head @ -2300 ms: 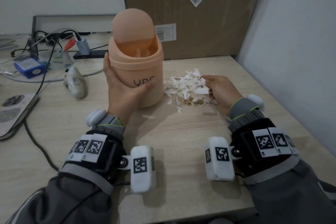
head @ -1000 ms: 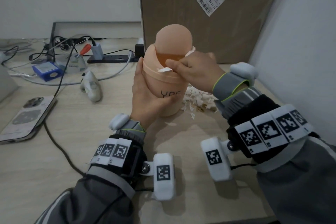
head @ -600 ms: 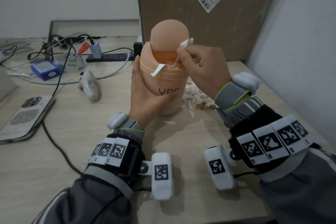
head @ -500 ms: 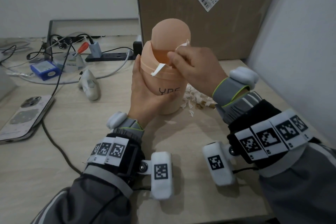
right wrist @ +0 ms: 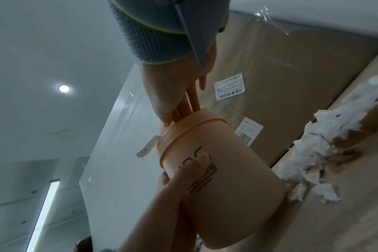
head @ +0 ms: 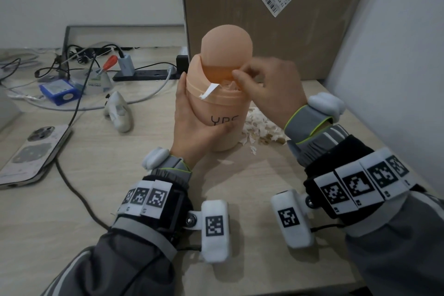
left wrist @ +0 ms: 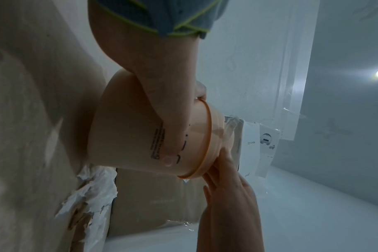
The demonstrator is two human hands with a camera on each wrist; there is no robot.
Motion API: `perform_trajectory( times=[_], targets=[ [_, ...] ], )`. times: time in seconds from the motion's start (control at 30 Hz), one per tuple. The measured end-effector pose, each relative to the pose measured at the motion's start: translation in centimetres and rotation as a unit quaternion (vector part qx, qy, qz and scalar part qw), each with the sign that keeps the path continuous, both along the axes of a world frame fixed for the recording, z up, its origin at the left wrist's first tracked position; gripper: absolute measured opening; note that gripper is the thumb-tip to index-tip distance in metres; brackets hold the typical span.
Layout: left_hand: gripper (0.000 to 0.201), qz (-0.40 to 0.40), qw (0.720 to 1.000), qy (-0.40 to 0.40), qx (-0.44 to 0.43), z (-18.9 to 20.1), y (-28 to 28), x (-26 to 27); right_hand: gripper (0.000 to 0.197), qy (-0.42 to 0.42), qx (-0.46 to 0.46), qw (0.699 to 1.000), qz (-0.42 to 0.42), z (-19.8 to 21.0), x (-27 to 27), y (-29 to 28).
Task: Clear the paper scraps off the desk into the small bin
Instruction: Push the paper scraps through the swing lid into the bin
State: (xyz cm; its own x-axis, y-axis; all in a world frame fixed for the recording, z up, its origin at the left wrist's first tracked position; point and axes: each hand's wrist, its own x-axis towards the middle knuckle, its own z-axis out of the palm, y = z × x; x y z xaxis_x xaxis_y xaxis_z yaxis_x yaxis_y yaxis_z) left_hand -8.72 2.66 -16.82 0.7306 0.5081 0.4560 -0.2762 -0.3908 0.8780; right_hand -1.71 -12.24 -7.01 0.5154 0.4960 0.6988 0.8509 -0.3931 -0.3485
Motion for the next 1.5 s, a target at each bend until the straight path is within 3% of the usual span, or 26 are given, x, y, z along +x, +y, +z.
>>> perform_trajectory(
  times=[0.07, 0.13, 0.23, 0.3, 0.4, 0.47, 0.6, 0.7, 0.77, 0.9, 0.97, 1.03, 1.13, 1.2, 1.3, 1.37, 1.5],
  targets=[
    [0.130, 0.000, 1.000, -0.002, 0.002, -0.1, 0.0, 0.1, 0.050, 0.007, -0.146, 0.989, -0.010, 0.0, -0.8, 0.4],
    [0.130, 0.001, 1.000, -0.004, 0.001, -0.1, 0.0, 0.1, 0.056, 0.029, -0.185, 0.982, -0.011, -0.3, -1.1, 0.8],
    [0.130, 0.004, 1.000, -0.007, -0.005, -0.2, 0.1, 0.1, 0.046, -0.009, -0.074, 0.997, -0.030, -0.3, -1.2, 0.8],
    [0.130, 0.003, 1.000, -0.007, -0.006, -0.2, 0.0, 0.1, 0.027, -0.026, 0.004, 0.999, 0.020, 0.0, -1.5, 0.6],
    [0.129, 0.005, 1.000, 0.003, -0.004, 0.1, -0.1, 0.1, 0.027, -0.026, -0.009, 0.992, 0.123, 0.3, -2.2, 1.1],
    [0.129, 0.006, 1.000, 0.009, 0.002, 0.3, -0.3, 0.0, 0.028, -0.036, -0.037, 0.988, 0.143, 0.1, -2.3, 1.5],
    [0.131, 0.000, 1.000, 0.003, 0.005, 0.2, -0.3, -0.2, 0.009, -0.045, 0.051, 0.989, 0.131, 0.1, -1.4, 1.9],
    [0.133, -0.003, 1.000, 0.001, 0.005, 0.3, -0.3, -0.2, 0.010, -0.039, 0.121, 0.989, 0.075, 0.3, -0.5, 1.3],
    [0.133, -0.007, 1.000, 0.001, 0.005, 0.5, -0.4, -0.3, 0.018, -0.028, 0.070, 0.996, 0.055, 0.4, -0.2, 0.9],
    [0.131, -0.017, 1.000, -0.003, 0.014, 0.5, -0.5, -0.5, 0.037, 0.035, -0.161, 0.986, 0.022, 0.8, -0.4, 0.3],
    [0.129, -0.017, 1.000, -0.003, 0.014, 0.6, -0.6, -0.5, 0.041, 0.133, -0.204, 0.969, 0.045, 1.0, -0.4, 0.1],
    [0.129, -0.022, 1.000, -0.003, 0.011, 0.7, -0.7, -0.5, 0.056, 0.162, -0.212, 0.961, 0.067, 0.9, -0.2, -0.2],
    [0.131, -0.021, 1.000, -0.007, -0.007, 0.7, -0.6, -0.5, 0.058, 0.192, -0.061, 0.971, 0.131, 0.4, -0.4, -1.0],
    [0.132, -0.015, 1.000, -0.010, -0.016, 0.7, -0.6, -0.5, 0.054, 0.253, 0.080, 0.949, 0.168, 0.1, -0.2, -1.9],
    [0.132, -0.005, 0.999, -0.012, -0.032, 0.7, -0.5, -0.5, 0.057, 0.262, 0.215, 0.934, 0.109, -0.3, 1.3, -3.7],
    [0.133, 0.003, 0.999, -0.016, -0.043, 0.7, -0.3, -0.6, 0.059, 0.302, 0.238, 0.922, 0.040, -0.6, 2.7, -5.2],
    [0.134, 0.022, 0.998, -0.025, -0.061, 0.8, -0.3, -0.7, 0.049, 0.410, 0.180, 0.890, -0.090, -2.5, 5.4, -8.2]
  ],
)
